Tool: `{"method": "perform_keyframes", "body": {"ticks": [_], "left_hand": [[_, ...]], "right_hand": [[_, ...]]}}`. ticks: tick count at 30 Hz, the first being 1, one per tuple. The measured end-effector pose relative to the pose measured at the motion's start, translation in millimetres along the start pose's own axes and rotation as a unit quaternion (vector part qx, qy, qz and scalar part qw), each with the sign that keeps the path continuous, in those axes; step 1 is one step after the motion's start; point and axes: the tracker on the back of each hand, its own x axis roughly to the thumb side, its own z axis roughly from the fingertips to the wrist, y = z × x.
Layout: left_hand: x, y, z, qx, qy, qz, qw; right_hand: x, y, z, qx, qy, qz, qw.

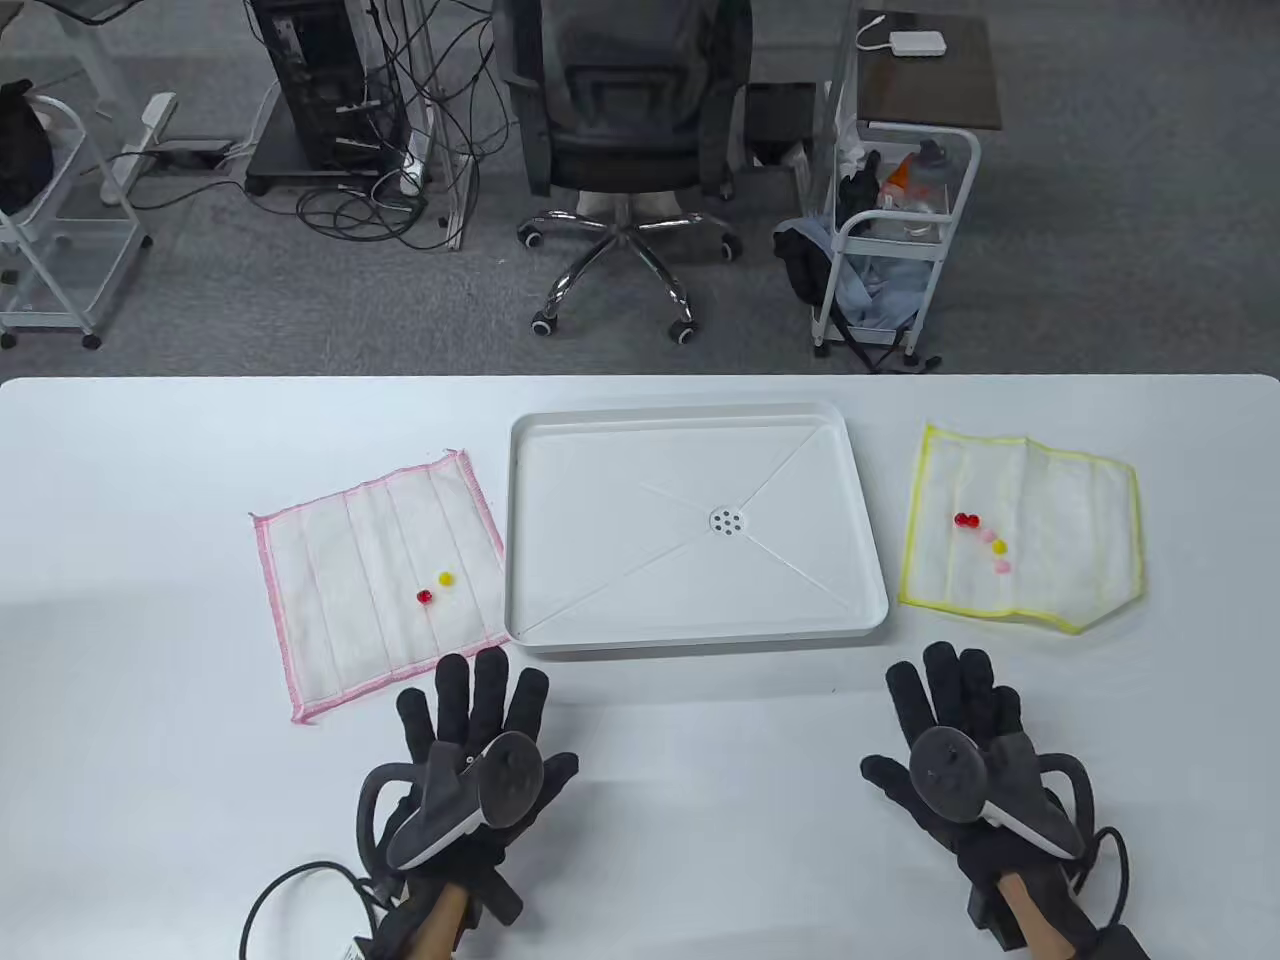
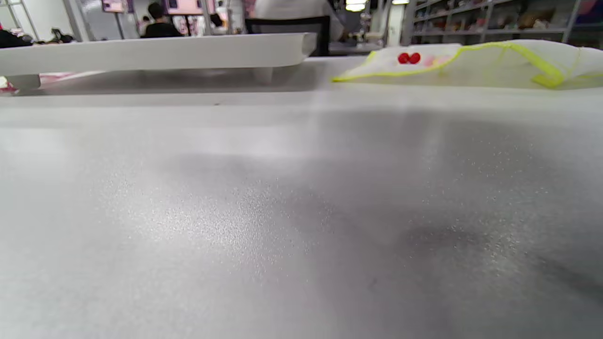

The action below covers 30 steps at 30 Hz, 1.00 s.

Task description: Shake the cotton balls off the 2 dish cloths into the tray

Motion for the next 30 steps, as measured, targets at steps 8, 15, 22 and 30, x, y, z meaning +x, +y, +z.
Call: {"method": "perform_keyframes", "body": {"ticks": [8, 15, 22, 30], "left_hand": [[-0.5, -1.2, 0.3, 0.0, 0.0, -0.006, 1.0], [0.2, -3.7, -1.4, -0.012, -0.004, -0.012, 1.0], [3.1, -5.6, -2.0, -0.02, -0.011, -0.021, 1.0], [4.9, -6.3, -2.7, -0.029, -0.015, -0.025, 0.999]], "right_hand": [[4.4, 1.5, 0.8, -0.016, -0.005, 0.015, 1.0], [3.1, 4.2, -1.0, -0.015, -0.004, 0.02, 1.0], [3.0, 6.6, -2.5, -0.007, -0.007, 0.026, 1.0], [3.7, 10.3, -4.5, 0.001, -0.007, 0.03, 1.0]]}}
